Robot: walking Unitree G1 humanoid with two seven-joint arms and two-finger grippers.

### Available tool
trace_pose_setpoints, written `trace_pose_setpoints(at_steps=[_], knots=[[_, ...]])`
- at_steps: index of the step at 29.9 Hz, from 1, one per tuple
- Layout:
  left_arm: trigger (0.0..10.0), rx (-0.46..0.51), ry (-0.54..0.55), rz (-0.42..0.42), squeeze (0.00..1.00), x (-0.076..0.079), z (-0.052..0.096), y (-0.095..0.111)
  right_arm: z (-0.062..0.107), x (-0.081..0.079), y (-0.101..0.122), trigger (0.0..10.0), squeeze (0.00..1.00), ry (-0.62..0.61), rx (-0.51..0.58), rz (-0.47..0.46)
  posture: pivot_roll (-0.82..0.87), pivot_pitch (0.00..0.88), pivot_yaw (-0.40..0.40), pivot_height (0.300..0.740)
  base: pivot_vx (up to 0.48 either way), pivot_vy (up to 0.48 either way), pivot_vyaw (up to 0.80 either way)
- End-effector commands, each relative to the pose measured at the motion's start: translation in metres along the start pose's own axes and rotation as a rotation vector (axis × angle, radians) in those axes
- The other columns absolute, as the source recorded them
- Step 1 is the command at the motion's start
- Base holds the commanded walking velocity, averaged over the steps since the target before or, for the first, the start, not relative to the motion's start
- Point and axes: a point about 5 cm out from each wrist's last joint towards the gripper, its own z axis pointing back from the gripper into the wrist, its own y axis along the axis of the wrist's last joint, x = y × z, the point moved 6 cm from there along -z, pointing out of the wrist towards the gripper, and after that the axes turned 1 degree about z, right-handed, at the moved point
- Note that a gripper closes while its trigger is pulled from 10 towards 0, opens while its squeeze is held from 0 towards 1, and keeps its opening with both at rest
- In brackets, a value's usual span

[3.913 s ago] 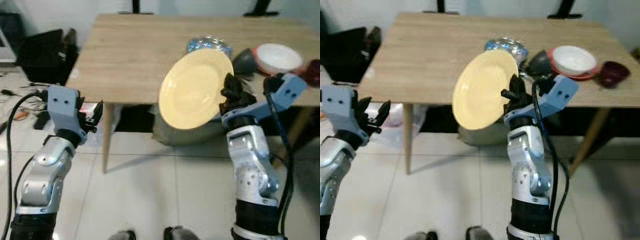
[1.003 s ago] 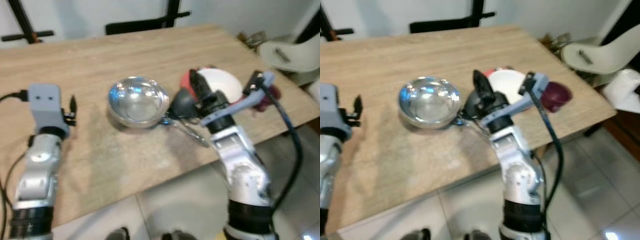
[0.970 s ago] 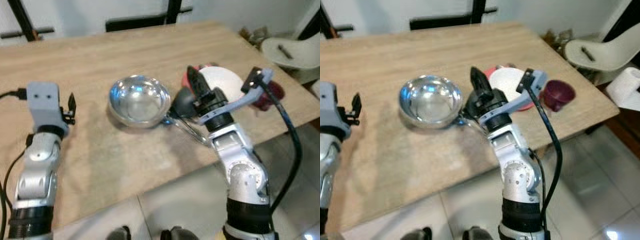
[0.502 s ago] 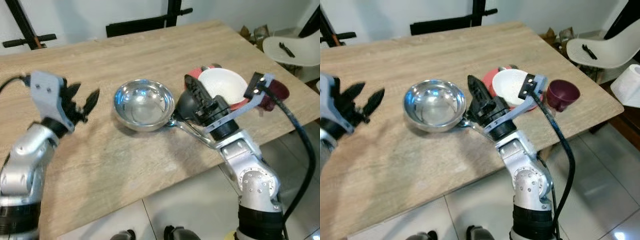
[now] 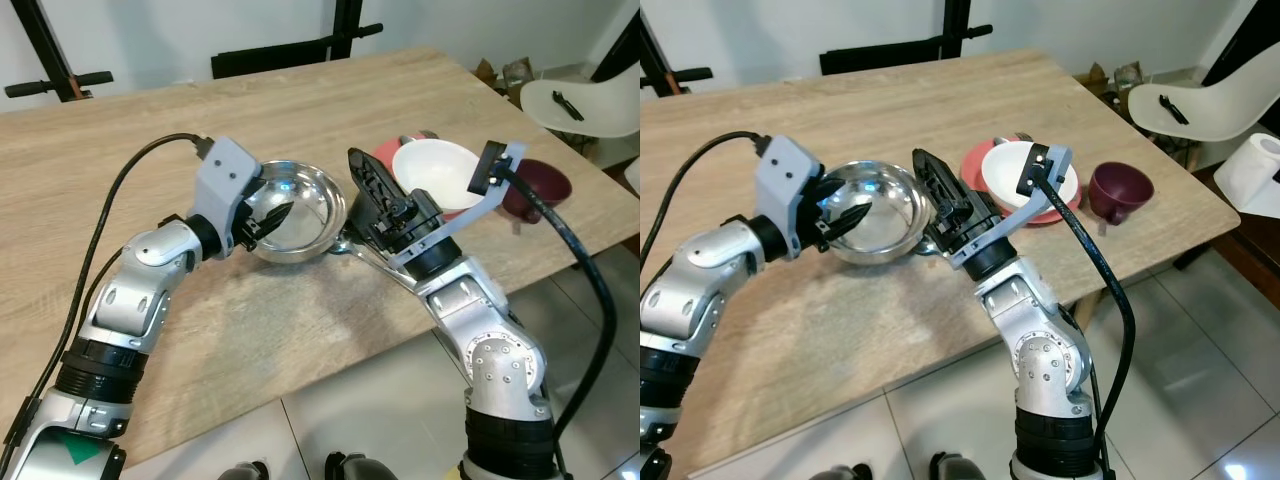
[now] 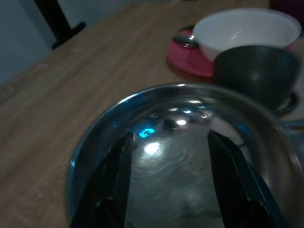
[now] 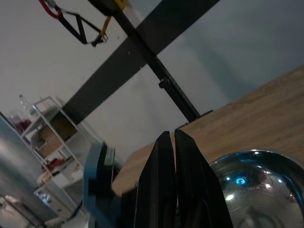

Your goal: Setting the table

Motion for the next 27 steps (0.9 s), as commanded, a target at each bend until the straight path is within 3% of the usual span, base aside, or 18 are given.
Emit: trace_pose_setpoints(at_steps=[1, 7, 11, 17, 18, 23, 27], knots=[[10.0, -0.01, -0.02, -0.028, 0.0, 0.006, -0.005, -0.002, 0.001, -0.001, -0.001, 10.0, 0.0, -0.001, 0.002, -0.002, -0.06, 0.091, 0.008, 0.74, 0.0, 0.0, 0.0], [10.0, -0.117, -0.078, -0.055, 0.0, 0.009, -0.004, -0.024, 0.0, -0.002, -0.002, 10.0, 0.0, 0.001, -0.003, -0.003, -0.06, 0.092, 0.011, 0.74, 0.0, 0.0, 0.0], [10.0, -0.23, -0.073, -0.102, 0.0, 0.006, 0.011, -0.055, -0.005, -0.008, -0.007, 10.0, 0.0, 0.034, -0.029, -0.006, -0.05, 0.104, 0.013, 0.74, 0.0, 0.0, 0.0], [10.0, -0.295, -0.017, -0.176, 0.0, -0.008, 0.022, -0.067, -0.007, -0.014, -0.012, 10.0, 0.0, 0.062, -0.06, -0.002, -0.05, 0.107, -0.002, 0.74, 0.0, 0.0, 0.0], [10.0, -0.344, -0.017, -0.241, 0.0, -0.014, 0.032, -0.072, -0.007, -0.015, -0.014, 10.0, 0.0, 0.07, -0.072, -0.004, -0.04, 0.109, -0.007, 0.74, 0.0, 0.0, 0.0], [10.0, -0.386, -0.025, -0.255, 0.0, -0.019, 0.045, -0.076, -0.009, -0.016, -0.016, 10.0, 0.0, 0.075, -0.076, -0.005, -0.04, 0.112, -0.002, 0.74, 0.0, 0.0, 0.0], [10.0, -0.414, -0.046, -0.234, 0.0, -0.014, 0.055, -0.086, -0.01, -0.02, -0.016, 10.0, 0.0, 0.086, -0.075, -0.014, -0.04, 0.116, 0.003, 0.74, 0.0, 0.0, 0.0]])
